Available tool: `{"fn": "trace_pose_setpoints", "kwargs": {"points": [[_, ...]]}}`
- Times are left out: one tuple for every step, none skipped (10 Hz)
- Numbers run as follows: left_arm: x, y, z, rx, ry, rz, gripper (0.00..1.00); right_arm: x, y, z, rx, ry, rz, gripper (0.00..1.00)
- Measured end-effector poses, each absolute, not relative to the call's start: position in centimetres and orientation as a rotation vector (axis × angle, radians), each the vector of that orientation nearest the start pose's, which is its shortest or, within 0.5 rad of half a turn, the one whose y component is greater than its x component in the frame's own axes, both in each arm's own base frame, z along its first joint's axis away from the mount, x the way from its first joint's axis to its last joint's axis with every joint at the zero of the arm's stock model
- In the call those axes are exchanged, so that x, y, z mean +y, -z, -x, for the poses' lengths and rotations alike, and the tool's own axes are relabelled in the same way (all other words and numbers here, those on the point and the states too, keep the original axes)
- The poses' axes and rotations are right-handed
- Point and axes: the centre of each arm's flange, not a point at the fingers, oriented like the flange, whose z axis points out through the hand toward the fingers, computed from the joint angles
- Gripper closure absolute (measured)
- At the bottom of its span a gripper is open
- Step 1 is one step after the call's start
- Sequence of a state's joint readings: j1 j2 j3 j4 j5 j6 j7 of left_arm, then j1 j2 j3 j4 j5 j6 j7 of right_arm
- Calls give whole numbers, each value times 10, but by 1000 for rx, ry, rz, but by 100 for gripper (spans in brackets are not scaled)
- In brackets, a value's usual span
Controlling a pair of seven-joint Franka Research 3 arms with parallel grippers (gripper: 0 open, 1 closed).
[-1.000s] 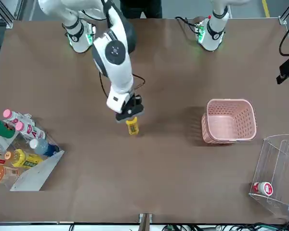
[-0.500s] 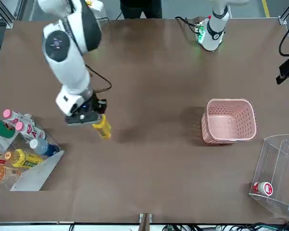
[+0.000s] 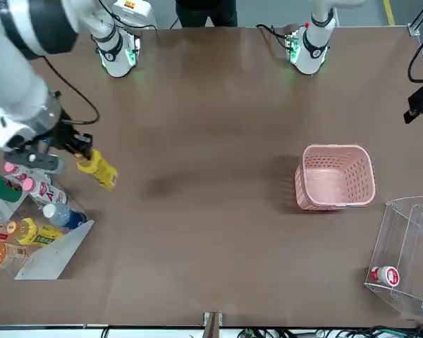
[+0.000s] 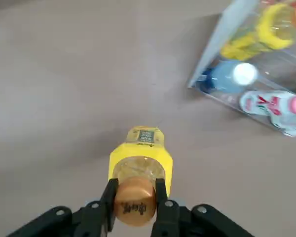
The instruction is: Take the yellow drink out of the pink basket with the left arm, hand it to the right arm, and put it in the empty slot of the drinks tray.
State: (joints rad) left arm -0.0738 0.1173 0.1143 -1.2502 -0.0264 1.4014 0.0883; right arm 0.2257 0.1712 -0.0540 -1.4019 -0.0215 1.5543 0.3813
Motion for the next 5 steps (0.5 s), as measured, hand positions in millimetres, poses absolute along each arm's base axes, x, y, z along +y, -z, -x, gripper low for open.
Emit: {"fn": "trace_pose_setpoints", "kwargs": {"points": [[15, -692, -570, 85, 55, 3150, 0, 74, -606, -597, 408, -35, 3152, 66], [15, -692, -570, 85, 55, 3150, 0, 48, -609, -597, 476, -35, 3142, 66], [15, -691, -570, 84, 54, 3150, 0, 20, -612, -597, 550, -28, 3127, 66], [15, -691, -570, 84, 54, 3150, 0, -9, -619, -594, 607, -13, 3113, 66], [15, -691, -570, 84, 54, 3150, 0, -36, -627, -588, 633, -3, 3106, 66]]}}
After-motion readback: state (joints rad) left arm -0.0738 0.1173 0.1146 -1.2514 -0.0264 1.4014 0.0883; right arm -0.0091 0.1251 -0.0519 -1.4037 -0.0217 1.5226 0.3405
